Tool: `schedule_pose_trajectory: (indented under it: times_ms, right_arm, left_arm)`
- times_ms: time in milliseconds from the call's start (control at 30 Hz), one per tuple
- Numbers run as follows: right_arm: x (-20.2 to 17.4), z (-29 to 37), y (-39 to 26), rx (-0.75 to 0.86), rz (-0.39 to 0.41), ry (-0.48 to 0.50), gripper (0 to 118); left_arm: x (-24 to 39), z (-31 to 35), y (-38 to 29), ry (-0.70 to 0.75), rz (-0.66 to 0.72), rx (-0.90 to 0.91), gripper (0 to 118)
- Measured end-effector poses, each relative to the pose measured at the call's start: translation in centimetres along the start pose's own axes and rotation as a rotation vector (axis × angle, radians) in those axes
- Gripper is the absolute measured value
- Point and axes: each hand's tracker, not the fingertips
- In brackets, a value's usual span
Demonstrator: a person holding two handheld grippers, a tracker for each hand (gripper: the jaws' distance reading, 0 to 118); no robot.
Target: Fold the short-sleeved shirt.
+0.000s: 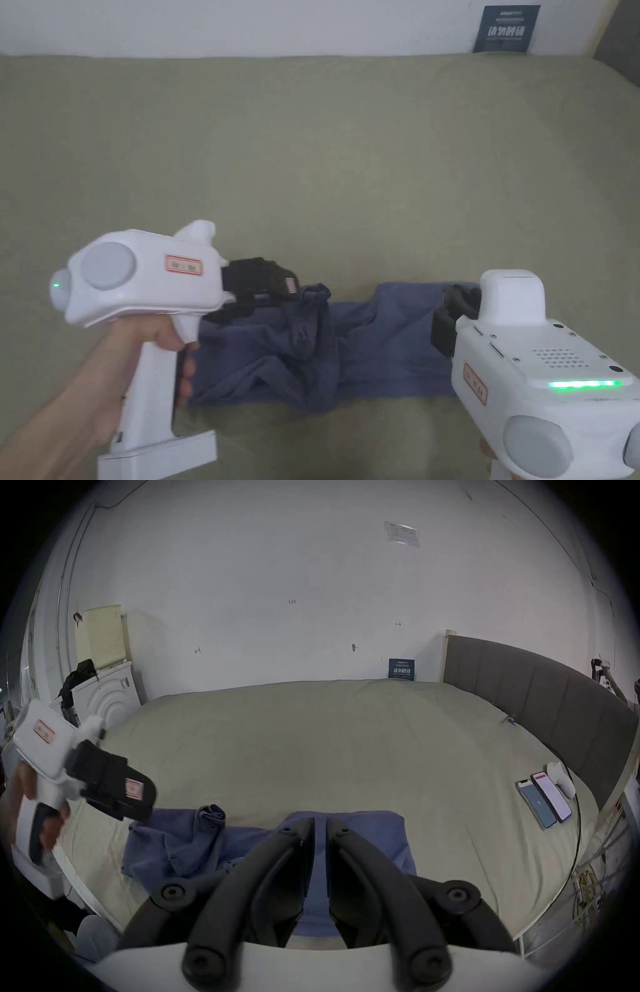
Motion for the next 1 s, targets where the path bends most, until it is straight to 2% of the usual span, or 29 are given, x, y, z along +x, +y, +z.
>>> schedule_pose_trajectory:
  times_ms: [33, 67, 167, 233, 300, 467, 567, 767, 900, 1000]
  right_arm:
    - [-0.1, -0.1, 0.0, 0.0, 0.0, 0.002, 13]
    - [-0.3, -0.2, 0.0, -0.003, 0.0, 0.004, 13]
    - [-0.5, -0.4, 0.1, -0.007, -0.005, 0.016, 12]
    - [-0.7, -0.4, 0.1, -0.006, 0.003, 0.014, 13]
    - [-0.8, -0.4, 0.1, -0.01, 0.008, 0.018, 13]
    - [-0.6, -0.5, 0.2, -0.016, 0.025, 0.014, 13]
    - [-0.1, -0.5, 0.1, -0.019, 0.033, 0.007, 13]
    - [0.3, -0.9, -0.1, -0.036, 0.036, 0.001, 13]
    - [0.0, -1.1, 0.2, -0.022, 0.027, 0.003, 13]
    - [-0.8, -1.2, 0.5, -0.01, 0.036, 0.013, 13]
  left_arm:
    - [-0.4, 0.8, -0.1, 0.011, 0.002, 0.007, 15]
    - [-1.0, 0.9, -0.2, 0.03, 0.011, 0.016, 1]
    - [-3.2, 0.2, -0.1, 0.09, 0.017, -0.005, 1]
    - [-3.8, -1.5, -0.4, 0.065, 0.062, -0.054, 1]
    - [-3.6, -4.0, -1.2, 0.076, 0.049, -0.072, 1]
    - [-1.3, -11.8, -3.6, 0.006, 0.075, -0.248, 1]
    - [-0.7, -13.7, -5.3, -0.02, 0.048, -0.224, 1]
    - [-1.5, -11.3, -4.0, -0.02, 0.085, -0.218, 1]
    - [-2.1, -4.3, -2.0, -0.1, 0.098, -0.074, 1]
    - [-4.4, 1.2, -1.0, -0.054, 0.101, 0.015, 1]
